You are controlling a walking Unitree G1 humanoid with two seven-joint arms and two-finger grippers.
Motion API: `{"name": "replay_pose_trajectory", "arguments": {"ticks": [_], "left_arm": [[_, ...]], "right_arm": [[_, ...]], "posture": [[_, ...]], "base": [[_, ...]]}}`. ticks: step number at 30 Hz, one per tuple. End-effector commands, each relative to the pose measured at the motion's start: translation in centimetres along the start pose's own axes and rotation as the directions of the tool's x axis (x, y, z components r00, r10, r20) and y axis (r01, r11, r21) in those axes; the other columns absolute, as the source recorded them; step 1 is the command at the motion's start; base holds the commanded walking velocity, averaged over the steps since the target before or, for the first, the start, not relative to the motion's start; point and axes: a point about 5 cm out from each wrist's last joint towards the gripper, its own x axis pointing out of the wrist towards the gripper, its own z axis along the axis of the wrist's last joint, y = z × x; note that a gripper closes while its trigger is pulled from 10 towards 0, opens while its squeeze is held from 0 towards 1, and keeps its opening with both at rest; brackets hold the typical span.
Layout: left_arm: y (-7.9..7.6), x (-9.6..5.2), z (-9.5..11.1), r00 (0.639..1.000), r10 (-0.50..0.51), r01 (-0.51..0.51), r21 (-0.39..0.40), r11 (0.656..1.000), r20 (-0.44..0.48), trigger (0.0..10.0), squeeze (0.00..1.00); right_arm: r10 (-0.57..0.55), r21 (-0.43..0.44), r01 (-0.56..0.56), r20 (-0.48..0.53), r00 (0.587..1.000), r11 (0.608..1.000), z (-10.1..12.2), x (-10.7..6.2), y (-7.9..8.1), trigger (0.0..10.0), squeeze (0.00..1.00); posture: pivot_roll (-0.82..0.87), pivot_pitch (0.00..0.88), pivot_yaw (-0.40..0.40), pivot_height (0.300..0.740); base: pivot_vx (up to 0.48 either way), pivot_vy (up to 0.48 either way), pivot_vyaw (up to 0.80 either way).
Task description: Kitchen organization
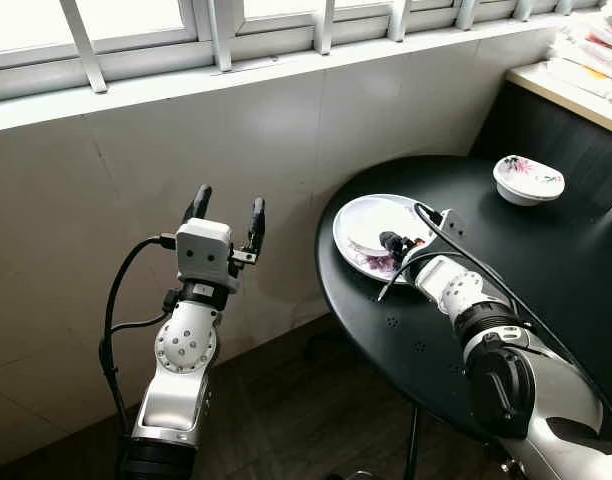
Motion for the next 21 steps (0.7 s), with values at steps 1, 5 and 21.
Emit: {"name": "replay_pose_trajectory", "arguments": {"ticks": [1, 5, 21], "left_arm": [[-0.2, 0.0, -0.3, 1.0, -0.005, 0.005, 0.0, 1.0, -0.021, 10.0, 0.0], [-0.2, 0.0, -0.3, 1.0, -0.007, 0.007, 0.001, 1.0, -0.023, 10.0, 0.0], [-0.3, -0.2, -0.5, 0.999, -0.009, 0.01, 0.006, 1.0, -0.031, 10.0, 0.0]], "right_arm": [[0.008, 0.011, -0.008, -0.011, 1.0, 1.0, 0.1, 0.1, 0.4, 2.0, 0.0], [0.004, 0.025, -0.003, -0.037, 0.999, 1.0, -0.3, 0.1, 0.3, 0.0, 0.0], [0.019, 0.061, -0.022, 0.039, 0.999, 0.998, 0.7, 0.0, 0.4, 0.0, 0.0]], "posture": [[0.06, 0.003, -0.062, 0.74], [0.06, 0.002, -0.062, 0.74], [0.06, 0.0, -0.061, 0.74]], "base": [[0.0, 0.0, 0.0], [0.0, 0.0, 0.0], [0.0, 0.0, 0.0]]}}
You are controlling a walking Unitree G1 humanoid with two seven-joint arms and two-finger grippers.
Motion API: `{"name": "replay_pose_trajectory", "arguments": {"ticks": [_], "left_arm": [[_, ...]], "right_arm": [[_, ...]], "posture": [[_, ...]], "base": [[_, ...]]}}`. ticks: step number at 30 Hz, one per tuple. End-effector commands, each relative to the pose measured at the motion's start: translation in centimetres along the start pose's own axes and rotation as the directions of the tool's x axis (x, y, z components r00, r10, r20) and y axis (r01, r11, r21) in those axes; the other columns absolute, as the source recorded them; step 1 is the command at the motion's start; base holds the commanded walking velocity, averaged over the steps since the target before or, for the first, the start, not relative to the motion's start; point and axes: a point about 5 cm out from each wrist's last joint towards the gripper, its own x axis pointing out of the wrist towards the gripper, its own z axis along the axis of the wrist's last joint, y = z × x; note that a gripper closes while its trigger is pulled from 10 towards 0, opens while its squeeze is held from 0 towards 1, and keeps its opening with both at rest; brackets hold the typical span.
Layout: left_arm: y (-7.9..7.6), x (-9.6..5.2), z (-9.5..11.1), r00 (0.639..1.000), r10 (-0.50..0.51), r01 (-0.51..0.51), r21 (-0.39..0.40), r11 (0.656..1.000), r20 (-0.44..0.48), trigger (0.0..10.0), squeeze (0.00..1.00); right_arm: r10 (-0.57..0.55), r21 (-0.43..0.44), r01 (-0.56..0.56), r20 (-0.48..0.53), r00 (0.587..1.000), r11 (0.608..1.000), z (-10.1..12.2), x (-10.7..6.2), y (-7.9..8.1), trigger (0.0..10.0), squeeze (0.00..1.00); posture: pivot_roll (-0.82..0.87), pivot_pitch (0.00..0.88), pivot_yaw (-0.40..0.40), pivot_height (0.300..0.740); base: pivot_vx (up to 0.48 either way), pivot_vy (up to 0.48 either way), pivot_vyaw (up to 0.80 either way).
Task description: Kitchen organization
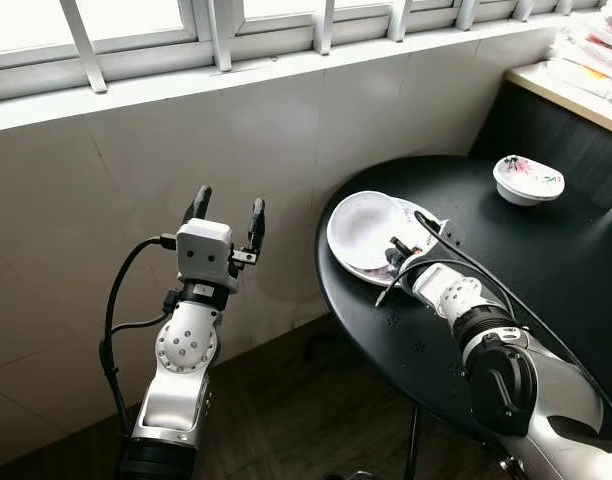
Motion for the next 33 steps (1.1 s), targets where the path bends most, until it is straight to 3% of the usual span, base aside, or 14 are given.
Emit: {"name": "replay_pose_trajectory", "arguments": {"ticks": [1, 4, 9, 11, 12, 16, 20, 24, 27, 33], "left_arm": [[-0.3, -0.1, -0.4, 1.0, -0.01, 0.01, 0.006, 1.0, -0.026, 10.0, 0.0], [-0.2, -0.1, -0.4, 1.0, -0.01, 0.01, 0.007, 1.0, -0.026, 10.0, 0.0], [-0.1, -0.1, -0.3, 1.0, -0.008, 0.008, 0.009, 1.0, -0.026, 10.0, 0.0], [0.0, -0.1, -0.4, 1.0, -0.007, 0.008, 0.01, 1.0, -0.027, 10.0, 0.0], [0.0, -0.1, -0.4, 1.0, -0.007, 0.007, 0.01, 1.0, -0.028, 10.0, 0.0], [0.0, -0.1, -0.4, 1.0, -0.008, 0.008, 0.011, 1.0, -0.029, 10.0, 0.0], [0.1, -0.1, -0.4, 1.0, -0.003, 0.003, 0.009, 1.0, -0.028, 10.0, 0.0], [0.2, -0.1, -0.5, 0.999, 0.01, -0.01, 0.006, 1.0, -0.037, 10.0, 0.0], [0.3, 0.0, -0.6, 0.999, 0.012, -0.012, -0.003, 1.0, -0.043, 10.0, 0.0], [0.2, -0.1, -0.5, 0.999, 0.004, -0.005, -0.002, 1.0, -0.045, 10.0, 0.0]], "right_arm": [[0.027, 0.007, -0.028, 0.038, 0.999, 1.0, 0.9, 0.0, 0.7, 0.0, 0.0], [0.045, 0.006, -0.045, 0.098, 0.994, 0.999, 1.9, -0.1, 1.1, 0.0, 0.0], [0.081, -0.123, -0.048, 0.282, 0.956, 0.991, 4.7, -0.6, 2.2, 0.0, 0.0], [0.108, -0.199, -0.036, 0.367, 0.924, 0.979, 5.8, -1.1, 2.9, 0.0, 0.0], [0.145, -0.264, -0.027, 0.439, 0.887, 0.964, 6.8, -1.6, 3.7, 0.0, 0.0], [0.269, -0.423, -0.02, 0.538, 0.799, 0.906, 7.5, -2.8, 5.8, 0.0, 0.0], [0.389, -0.526, -0.062, 0.54, 0.746, 0.848, 6.9, -3.7, 7.4, 0.0, 0.0], [0.533, -0.644, -0.126, 0.489, 0.691, 0.755, 5.4, -4.9, 9.1, 0.0, 0.0], [0.57, -0.66, -0.159, 0.473, 0.672, 0.734, 4.9, -5.3, 9.5, 0.0, 0.0], [0.666, -0.715, -0.256, 0.375, 0.645, 0.65, 2.8, -6.7, 10.0, 0.0, 0.0]], "posture": [[0.06, 0.0, -0.061, 0.74], [0.06, 0.0, -0.057, 0.74], [0.06, 0.003, -0.055, 0.74], [0.06, 0.003, -0.053, 0.74], [0.06, 0.004, -0.052, 0.74], [0.06, 0.004, -0.05, 0.74], [0.06, 0.003, -0.049, 0.74], [0.06, 0.003, -0.052, 0.74], [0.06, 0.002, -0.051, 0.74], [0.06, 0.0, -0.052, 0.74]], "base": [[0.0, 0.0, 0.0], [0.0, 0.0, 0.0], [0.0, 0.0, 0.0], [0.0, 0.0, 0.0], [0.0, 0.0, 0.0], [0.0, 0.0, 0.0], [0.0, 0.0, 0.4], [0.0, 0.0, 0.8], [0.0, 0.0, 0.8], [0.0, 0.0, 0.8]]}}
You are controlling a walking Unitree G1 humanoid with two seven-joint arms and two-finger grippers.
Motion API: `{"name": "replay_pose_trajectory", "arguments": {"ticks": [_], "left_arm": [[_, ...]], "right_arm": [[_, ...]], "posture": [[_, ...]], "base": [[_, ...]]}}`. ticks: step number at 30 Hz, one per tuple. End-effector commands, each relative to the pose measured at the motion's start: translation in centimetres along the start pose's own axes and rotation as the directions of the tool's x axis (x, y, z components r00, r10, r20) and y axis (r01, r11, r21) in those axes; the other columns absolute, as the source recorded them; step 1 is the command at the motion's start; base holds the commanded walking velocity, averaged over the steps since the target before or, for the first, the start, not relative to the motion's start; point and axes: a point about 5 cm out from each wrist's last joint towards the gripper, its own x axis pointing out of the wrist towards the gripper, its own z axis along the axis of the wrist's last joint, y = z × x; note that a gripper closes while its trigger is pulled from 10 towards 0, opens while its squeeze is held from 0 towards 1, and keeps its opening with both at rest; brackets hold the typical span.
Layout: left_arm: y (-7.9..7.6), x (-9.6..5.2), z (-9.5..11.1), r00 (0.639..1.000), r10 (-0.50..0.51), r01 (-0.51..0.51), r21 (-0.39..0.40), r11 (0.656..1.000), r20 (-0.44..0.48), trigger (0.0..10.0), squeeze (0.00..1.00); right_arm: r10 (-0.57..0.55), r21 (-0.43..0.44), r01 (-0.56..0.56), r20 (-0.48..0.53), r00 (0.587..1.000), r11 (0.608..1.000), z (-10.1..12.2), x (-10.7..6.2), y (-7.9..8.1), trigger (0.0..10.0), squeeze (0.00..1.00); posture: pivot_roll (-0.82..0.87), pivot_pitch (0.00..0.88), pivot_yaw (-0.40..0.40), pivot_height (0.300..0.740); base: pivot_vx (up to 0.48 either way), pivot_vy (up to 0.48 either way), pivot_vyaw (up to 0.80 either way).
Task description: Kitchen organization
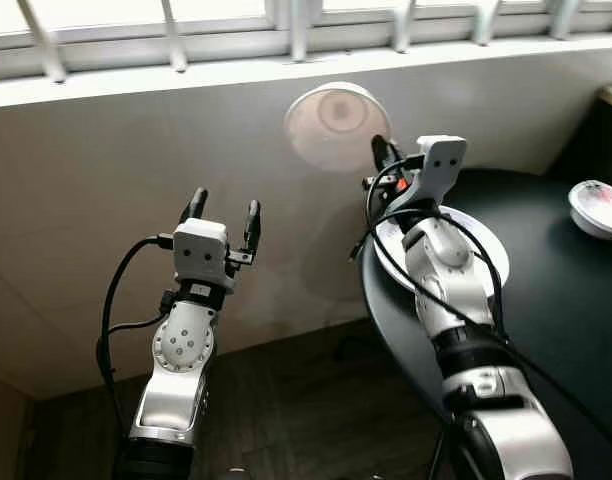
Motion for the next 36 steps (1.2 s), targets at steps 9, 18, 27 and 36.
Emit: {"name": "replay_pose_trajectory", "arguments": {"ticks": [9, 18, 27, 36], "left_arm": [[-0.1, -0.2, -0.2, 1.0, -0.01, 0.01, 0.014, 1.0, -0.016, 10.0, 0.0], [0.3, -0.5, -0.4, 1.0, 0.005, -0.004, 0.031, 1.0, -0.028, 10.0, 0.0], [0.3, -0.4, -0.6, 0.999, 0.0, 0.001, 0.02, 1.0, -0.044, 10.0, 0.0], [0.4, -0.3, -0.3, 1.0, 0.015, -0.015, 0.026, 1.0, -0.024, 10.0, 0.0]], "right_arm": [[0.128, -0.054, -0.127, 0.006, 0.992, 0.99, 0.7, -1.9, 1.8, 0.0, 0.0], [0.208, -0.11, -0.209, -0.017, 0.978, 0.972, 1.0, -4.5, 3.3, 0.0, 0.0], [0.241, -0.203, -0.244, -0.039, 0.97, 0.948, 0.6, -5.3, 4.2, 0.0, 0.0], [0.229, -0.223, -0.232, -0.038, 0.973, 0.947, 0.7, -4.9, 4.2, 0.0, 0.0]], "posture": [[0.05, 0.0, -0.054, 0.74], [0.04, 0.0, -0.063, 0.74], [0.05, 0.0, -0.06, 0.74], [0.05, 0.0, -0.064, 0.74]], "base": [[0.0, 0.0, 0.8], [0.0, 0.0, 0.8], [0.0, 0.202, 0.8], [0.0, 0.427, 0.8]]}}
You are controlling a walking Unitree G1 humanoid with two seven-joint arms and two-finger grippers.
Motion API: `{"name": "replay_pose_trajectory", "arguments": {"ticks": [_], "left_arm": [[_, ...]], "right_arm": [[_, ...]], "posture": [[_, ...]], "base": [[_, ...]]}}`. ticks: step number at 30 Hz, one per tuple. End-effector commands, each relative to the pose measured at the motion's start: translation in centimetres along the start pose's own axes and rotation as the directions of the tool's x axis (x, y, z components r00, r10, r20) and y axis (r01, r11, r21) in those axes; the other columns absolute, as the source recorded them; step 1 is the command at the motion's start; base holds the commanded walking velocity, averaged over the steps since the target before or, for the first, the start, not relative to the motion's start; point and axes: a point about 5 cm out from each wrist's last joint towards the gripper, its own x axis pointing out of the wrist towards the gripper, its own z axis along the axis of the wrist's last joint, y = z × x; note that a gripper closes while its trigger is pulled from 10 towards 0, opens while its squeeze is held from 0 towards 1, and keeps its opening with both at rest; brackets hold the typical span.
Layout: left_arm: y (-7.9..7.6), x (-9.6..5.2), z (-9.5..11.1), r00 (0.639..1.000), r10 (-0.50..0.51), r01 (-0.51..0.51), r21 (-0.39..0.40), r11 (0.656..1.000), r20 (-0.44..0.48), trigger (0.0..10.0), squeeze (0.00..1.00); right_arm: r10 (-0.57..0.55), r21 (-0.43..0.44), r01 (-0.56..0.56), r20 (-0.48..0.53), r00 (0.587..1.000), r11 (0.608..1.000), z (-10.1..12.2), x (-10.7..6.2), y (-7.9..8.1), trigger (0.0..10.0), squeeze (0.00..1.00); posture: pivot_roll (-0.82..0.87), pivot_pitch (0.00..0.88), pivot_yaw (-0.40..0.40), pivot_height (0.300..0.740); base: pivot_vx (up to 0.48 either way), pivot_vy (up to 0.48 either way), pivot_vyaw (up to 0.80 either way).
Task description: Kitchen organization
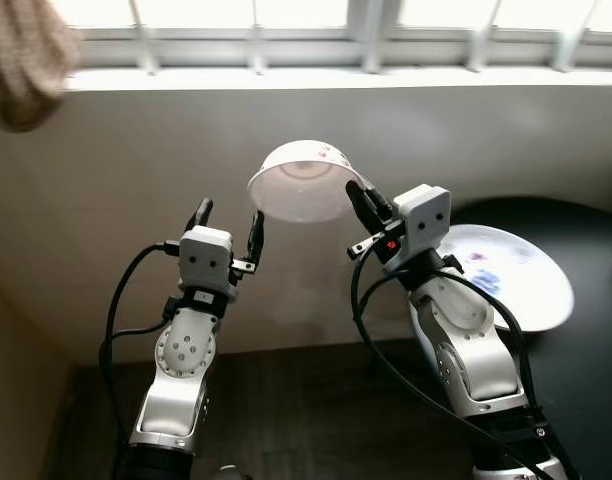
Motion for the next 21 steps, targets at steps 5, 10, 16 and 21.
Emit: {"name": "replay_pose_trajectory", "arguments": {"ticks": [5, 10, 16, 21], "left_arm": [[0.1, 0.3, 0.7, 0.999, 0.012, -0.013, 0.016, 1.0, 0.044, 10.0, 0.0], [0.1, 0.3, 0.7, 0.999, 0.007, -0.008, 0.023, 1.0, 0.046, 10.0, 0.0], [0.3, 0.3, 0.7, 0.999, 0.022, -0.024, 0.036, 0.999, 0.046, 10.0, 0.0], [0.7, 0.4, 0.7, 0.998, 0.04, -0.042, 0.047, 0.998, 0.044, 10.0, 0.0]], "right_arm": [[0.015, -0.035, -0.015, 0.006, 1.0, 0.999, 0.2, 0.4, 0.0, 0.0, 0.0], [-0.002, -0.049, 0.003, 0.014, 1.0, 0.999, 0.3, 0.6, -0.2, 0.0, 0.0], [-0.005, -0.073, 0.008, 0.039, 0.999, 0.997, 0.7, 1.1, -0.3, 0.0, 0.0], [-0.004, -0.084, 0.009, 0.054, 0.999, 0.996, 0.9, 1.4, -0.3, 0.0, 0.0]], "posture": [[0.05, 0.0, -0.065, 0.74], [0.05, 0.0, -0.063, 0.74], [0.05, 0.0, -0.06, 0.74], [0.05, 0.0, -0.06, 0.74]], "base": [[0.0, 0.0, 0.8], [0.0, 0.0, 0.8], [0.0, 0.0, 0.8], [0.0, 0.0, 0.8]]}}
